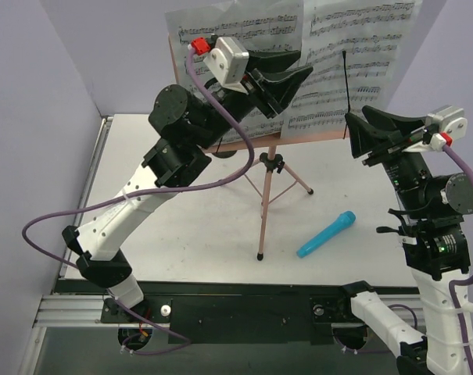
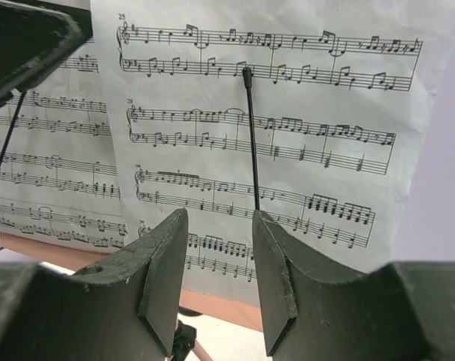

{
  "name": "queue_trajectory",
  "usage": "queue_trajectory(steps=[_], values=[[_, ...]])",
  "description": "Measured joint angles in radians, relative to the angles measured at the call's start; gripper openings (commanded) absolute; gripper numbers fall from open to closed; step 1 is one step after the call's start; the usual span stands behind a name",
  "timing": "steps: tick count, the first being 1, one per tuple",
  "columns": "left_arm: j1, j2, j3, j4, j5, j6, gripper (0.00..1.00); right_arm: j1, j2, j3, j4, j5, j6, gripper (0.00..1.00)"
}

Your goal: Set up the instrument practice props

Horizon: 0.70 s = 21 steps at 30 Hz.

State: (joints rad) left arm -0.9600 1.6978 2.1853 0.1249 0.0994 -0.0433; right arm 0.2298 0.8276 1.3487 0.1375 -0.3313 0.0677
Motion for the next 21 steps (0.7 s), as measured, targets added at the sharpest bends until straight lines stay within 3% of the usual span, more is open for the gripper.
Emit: queue_trajectory(steps=[11,21], values=[[-0.002,-0.243,-0.208,-0.082,0.023,-0.023,0.64,0.0,-0.08,-0.077,-0.06,0.021,0.013,0.36],[-0.002,-0.648,-0.735,-0.173,-0.04,-0.032,0.66,0.0,-0.21,-0.22,-0.134,-0.003,0.12,0.36]])
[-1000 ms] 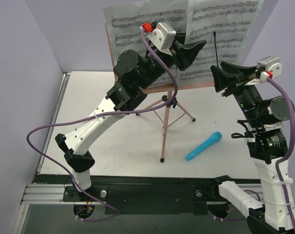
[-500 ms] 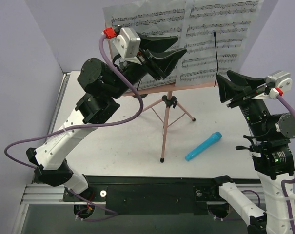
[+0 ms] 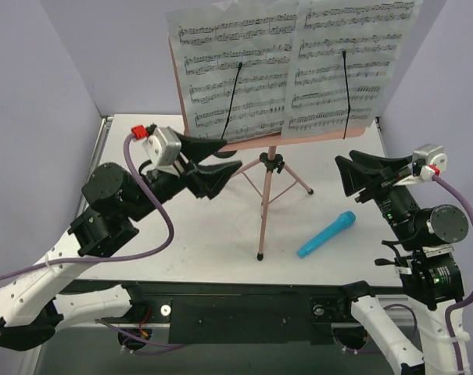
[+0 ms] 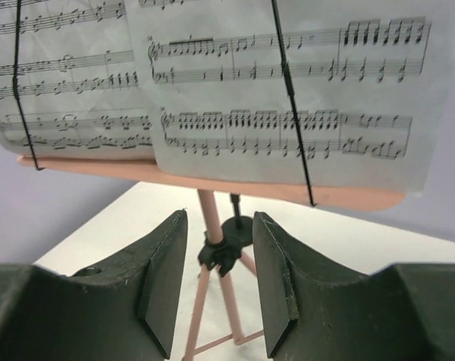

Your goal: Set up the instrument practice props

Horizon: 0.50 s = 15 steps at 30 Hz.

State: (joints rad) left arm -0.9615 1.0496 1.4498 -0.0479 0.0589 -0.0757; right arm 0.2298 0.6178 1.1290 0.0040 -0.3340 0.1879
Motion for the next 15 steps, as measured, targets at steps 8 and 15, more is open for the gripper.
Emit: queue_trajectory(steps=[8,15], values=[[-0.002,-0.35,-0.552,-0.05,-0.126,-0.046,0.75,0.001,-0.109,-0.166,-0.073,-0.06,0.173,0.35],[-0.002,-0.488,-0.76,-0.072,-0.294,-0.107,0.86,0.001,-0.186,-0.424,-0.149,-0.066,0.293,0.46]])
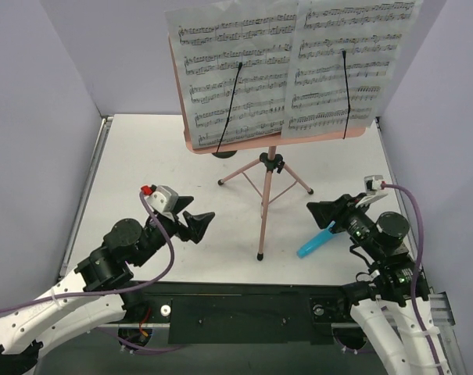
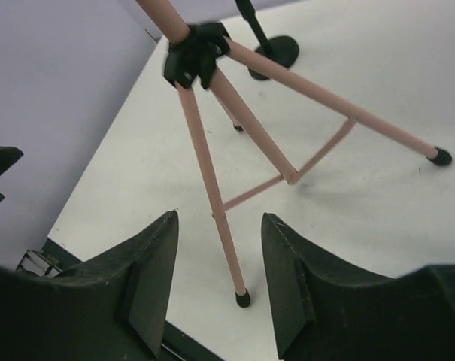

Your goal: Set up the instrument practice props

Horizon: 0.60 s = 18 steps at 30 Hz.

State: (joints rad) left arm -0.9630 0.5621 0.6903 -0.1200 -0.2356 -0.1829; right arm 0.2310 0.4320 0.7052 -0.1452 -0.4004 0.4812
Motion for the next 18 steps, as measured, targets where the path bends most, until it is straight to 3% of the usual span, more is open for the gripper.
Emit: queue_trajectory(steps=[12,18], values=[[0.0,0.159,-0.144,-0.018,-0.145,-0.183,0.89,0.005,-0.028,-0.241,-0.05,0.076,0.096,0.87],[0.0,0.298,-0.112,-0.158,-0.256,-0.266,0.9,0.005,0.0,-0.291,-0.016,0.124,0.12,0.98]])
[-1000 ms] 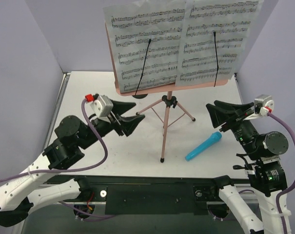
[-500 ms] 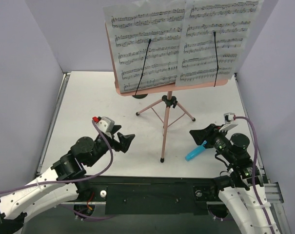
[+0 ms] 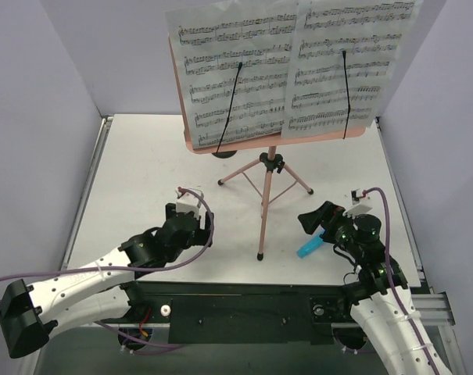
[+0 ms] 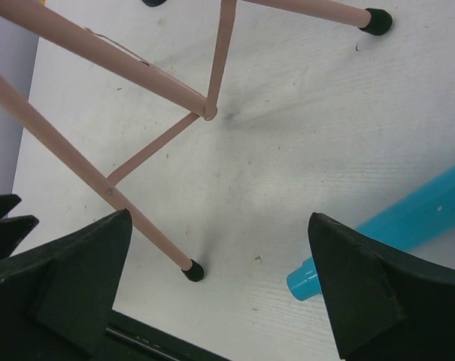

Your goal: Set up the instrument practice props

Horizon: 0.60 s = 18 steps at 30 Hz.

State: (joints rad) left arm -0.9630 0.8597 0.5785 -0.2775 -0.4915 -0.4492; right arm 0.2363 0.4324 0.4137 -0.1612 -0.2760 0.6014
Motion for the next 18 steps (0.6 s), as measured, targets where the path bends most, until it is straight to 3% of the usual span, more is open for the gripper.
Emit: queue_trajectory(steps=[8,18], values=[[0.0,0.168,0.126,-0.153,-0.13,-0.095,0.91,0.0,0.041,-0.02,0.024,0.06,0.037,1.0],[0.0,0.05,0.089,-0.117,-0.129,-0.09,0.91,0.0,0.079,-0.02,0.015,0.079,0.039,1.0]])
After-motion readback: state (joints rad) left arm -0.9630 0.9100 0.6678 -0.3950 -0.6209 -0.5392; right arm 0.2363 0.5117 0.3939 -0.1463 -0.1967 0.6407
